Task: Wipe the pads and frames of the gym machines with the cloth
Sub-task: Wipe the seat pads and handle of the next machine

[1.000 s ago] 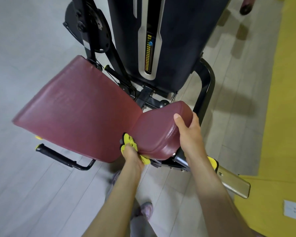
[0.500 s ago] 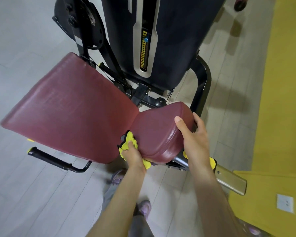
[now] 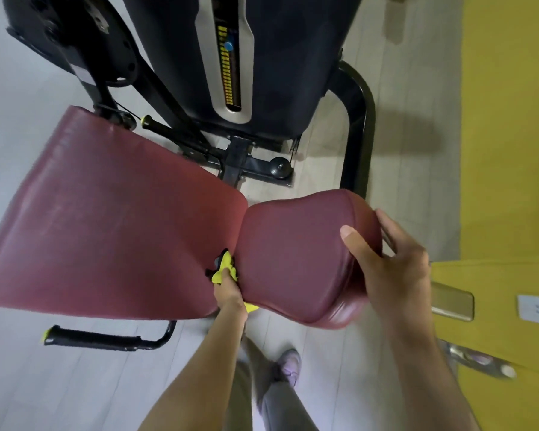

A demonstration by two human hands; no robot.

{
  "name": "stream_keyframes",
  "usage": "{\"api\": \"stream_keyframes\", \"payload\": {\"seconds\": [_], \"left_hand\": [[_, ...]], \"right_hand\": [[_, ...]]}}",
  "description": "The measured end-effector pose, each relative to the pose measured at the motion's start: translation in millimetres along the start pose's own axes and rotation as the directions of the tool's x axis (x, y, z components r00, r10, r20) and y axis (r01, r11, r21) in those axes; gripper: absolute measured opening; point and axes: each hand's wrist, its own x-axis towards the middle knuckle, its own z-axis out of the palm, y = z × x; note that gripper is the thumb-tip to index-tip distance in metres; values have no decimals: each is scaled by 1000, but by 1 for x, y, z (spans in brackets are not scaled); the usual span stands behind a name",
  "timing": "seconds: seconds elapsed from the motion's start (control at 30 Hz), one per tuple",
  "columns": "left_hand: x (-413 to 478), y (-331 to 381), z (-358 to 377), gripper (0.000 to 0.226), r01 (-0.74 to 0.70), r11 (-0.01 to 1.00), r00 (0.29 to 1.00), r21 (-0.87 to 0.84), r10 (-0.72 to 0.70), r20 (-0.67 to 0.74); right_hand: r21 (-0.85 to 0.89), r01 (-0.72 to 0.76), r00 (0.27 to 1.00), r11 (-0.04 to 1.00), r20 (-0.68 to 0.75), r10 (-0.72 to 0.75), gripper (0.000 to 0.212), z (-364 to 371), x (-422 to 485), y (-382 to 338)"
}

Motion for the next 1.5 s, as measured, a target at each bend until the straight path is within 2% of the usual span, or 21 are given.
{"api": "stream_keyframes", "payload": {"seconds": [0.1, 0.17, 0.23, 0.3, 0.37, 0.43, 0.47, 0.53, 0.63, 0.77, 0.9, 1.03, 1.13, 1.2, 1.27, 1.33, 1.43, 1.5], "left_hand": [[4, 12, 2, 41, 78, 997, 986, -3, -77, 146], [10, 19, 1, 45, 138, 988, 968, 71, -150, 203], [24, 24, 3, 46, 110, 986, 963, 127, -137, 231], [41, 25, 4, 48, 85, 957, 961, 278, -153, 231], [80, 25, -1, 68, 75, 933, 948, 352, -176, 265], [126, 23, 1, 88, 8, 911, 958, 411, -124, 258], [156, 22, 4, 93, -10, 912, 947, 411, -123, 296], [155, 42, 33, 86, -65, 901, 912, 429, -121, 393], [117, 88, 89, 64, -195, 880, 901, 433, -14, 435], [87, 120, 118, 64, -278, 842, 846, 463, -13, 533], [44, 100, 80, 55, -126, 845, 847, 519, -181, 500], [27, 75, 40, 47, -40, 878, 908, 478, -167, 383], [38, 81, 54, 55, -2, 837, 884, 547, -254, 392], [56, 98, 76, 59, -55, 821, 858, 568, -252, 448], [72, 112, 100, 61, -137, 801, 873, 583, -181, 453], [80, 124, 122, 51, -231, 777, 862, 585, -116, 494], [88, 133, 149, 45, -294, 765, 852, 573, -62, 520], [82, 137, 161, 35, -360, 698, 840, 619, -46, 541]], "right_hand": [[9, -14, 998, 1000, -53, 15, 71, 5, -1, 0], [14, -33, 997, 999, -71, 34, 72, 7, -1, 1], [14, -53, 995, 999, -81, 54, 73, 8, 0, 2], [12, -70, 994, 997, -84, 71, 74, 7, 1, 2], [15, -84, 993, 996, -79, 85, 77, 7, 1, 2], [12, -84, 993, 996, -86, 85, 78, 7, 1, 1], [11, -90, 992, 996, -90, 90, 78, 7, 1, 0], [20, -107, 990, 994, -91, 108, 79, 7, 2, 1], [24, -122, 988, 992, -89, 124, 80, 7, 2, 1], [37, -135, 987, 990, -86, 137, 81, 8, 3, 0], [50, -150, 985, 987, -78, 154, 84, 8, 2, -5], [45, -170, 982, 984, -74, 173, 77, 9, 1, -9], [17, -195, 978, 981, -68, 196, 75, 9, 1, -9], [-1, -204, 976, 979, -84, 203, 78, 9, 0, -10], [-9, -220, 971, 975, -99, 218, 79, 11, 1, -10], [-14, -233, 967, 972, -106, 230, 79, 14, 1, -9], [-23, -248, 962, 969, -124, 243, 78, 16, 2, -10], [-22, -261, 958, 965, -126, 256, 78, 16, 3, -12]]}}
